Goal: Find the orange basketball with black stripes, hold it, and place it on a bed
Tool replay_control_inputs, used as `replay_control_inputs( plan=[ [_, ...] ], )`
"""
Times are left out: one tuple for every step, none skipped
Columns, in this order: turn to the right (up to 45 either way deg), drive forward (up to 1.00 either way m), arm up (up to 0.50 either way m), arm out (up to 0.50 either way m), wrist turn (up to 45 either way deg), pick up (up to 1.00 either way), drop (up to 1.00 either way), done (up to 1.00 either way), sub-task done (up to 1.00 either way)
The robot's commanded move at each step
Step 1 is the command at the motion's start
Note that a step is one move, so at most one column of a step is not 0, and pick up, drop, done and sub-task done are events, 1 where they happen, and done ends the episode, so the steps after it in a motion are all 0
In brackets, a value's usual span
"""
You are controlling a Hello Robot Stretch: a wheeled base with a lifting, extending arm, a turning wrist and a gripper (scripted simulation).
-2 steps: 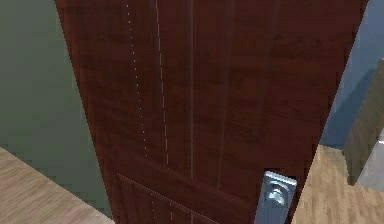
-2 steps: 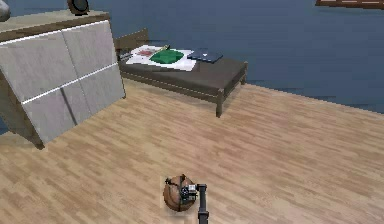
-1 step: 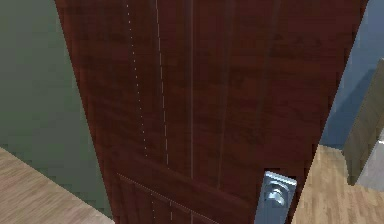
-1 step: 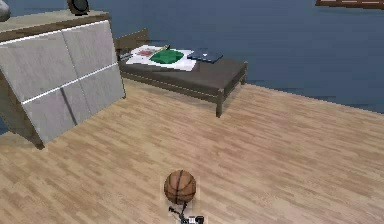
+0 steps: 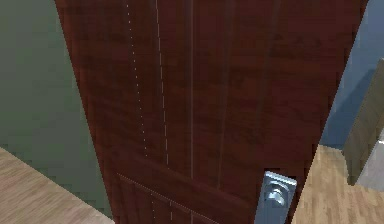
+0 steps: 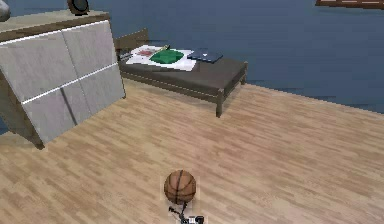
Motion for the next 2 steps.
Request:
replay_control_inputs(
  plan=[
    [0.0, 0.0, 0.1, 0.0, 0.0, 0.0, 0.0, 0.0, 0.0],
    [0.0, 0.0, 0.5, 0.0, 0.0, 0.0, 0.0, 0.0, 0.0]
  ],
)
